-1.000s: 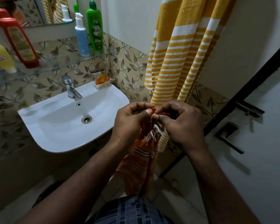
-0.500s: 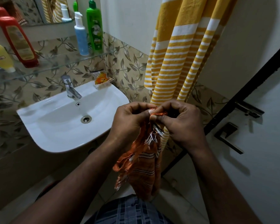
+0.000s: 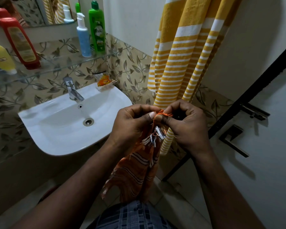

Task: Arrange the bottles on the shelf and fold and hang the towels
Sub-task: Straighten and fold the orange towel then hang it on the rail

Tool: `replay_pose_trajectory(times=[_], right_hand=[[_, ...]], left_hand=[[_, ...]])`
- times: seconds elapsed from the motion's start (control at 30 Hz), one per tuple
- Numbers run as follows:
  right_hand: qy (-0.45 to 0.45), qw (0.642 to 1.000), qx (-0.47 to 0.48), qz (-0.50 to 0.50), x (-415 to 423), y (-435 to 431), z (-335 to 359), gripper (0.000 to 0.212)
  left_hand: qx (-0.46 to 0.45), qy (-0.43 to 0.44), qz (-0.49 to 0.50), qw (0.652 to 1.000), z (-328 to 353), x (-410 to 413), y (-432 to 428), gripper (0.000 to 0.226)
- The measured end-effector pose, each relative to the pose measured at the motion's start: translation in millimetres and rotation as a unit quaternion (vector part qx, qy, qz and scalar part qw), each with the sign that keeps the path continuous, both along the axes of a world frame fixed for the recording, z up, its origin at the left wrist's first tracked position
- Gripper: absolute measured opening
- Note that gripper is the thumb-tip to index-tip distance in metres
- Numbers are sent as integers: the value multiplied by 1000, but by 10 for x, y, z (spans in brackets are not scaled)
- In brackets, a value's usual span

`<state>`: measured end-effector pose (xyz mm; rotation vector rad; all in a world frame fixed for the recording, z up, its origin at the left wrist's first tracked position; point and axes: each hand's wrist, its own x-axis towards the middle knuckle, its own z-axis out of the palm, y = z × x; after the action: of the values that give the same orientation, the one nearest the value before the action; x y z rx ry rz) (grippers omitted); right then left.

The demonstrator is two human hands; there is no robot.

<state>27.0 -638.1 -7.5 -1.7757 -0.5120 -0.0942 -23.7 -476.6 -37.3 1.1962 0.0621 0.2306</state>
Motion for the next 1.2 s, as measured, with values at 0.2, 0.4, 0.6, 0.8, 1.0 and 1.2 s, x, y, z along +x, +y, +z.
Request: replay_pose_trajectory(times=[0.2, 0.4, 0.6, 0.8, 1.0, 1.2], right_hand=[[-36, 999, -3, -14, -48, 38, -48, 24], [-68, 997, -15, -14, -28, 46, -90, 22], [-56, 998, -17, -7, -55, 57, -74, 28], [-12, 1000, -5, -20, -33, 61, -59, 28], [-83, 990, -115, -7, 14, 51, -63, 15], [-167, 968, -185, 26, 44, 64, -92, 9]], left_hand=[[-15, 0, 7, 1000, -27, -38, -8, 16], [-14, 3, -8, 1000, -44, -53, 3, 16], [0, 7, -14, 1000, -39, -50, 14, 16], [36, -25, -19, 999, 0, -24, 46, 16], [445, -102, 57, 888, 1, 46, 241, 23], [500, 29, 39, 865, 98, 114, 173, 18]])
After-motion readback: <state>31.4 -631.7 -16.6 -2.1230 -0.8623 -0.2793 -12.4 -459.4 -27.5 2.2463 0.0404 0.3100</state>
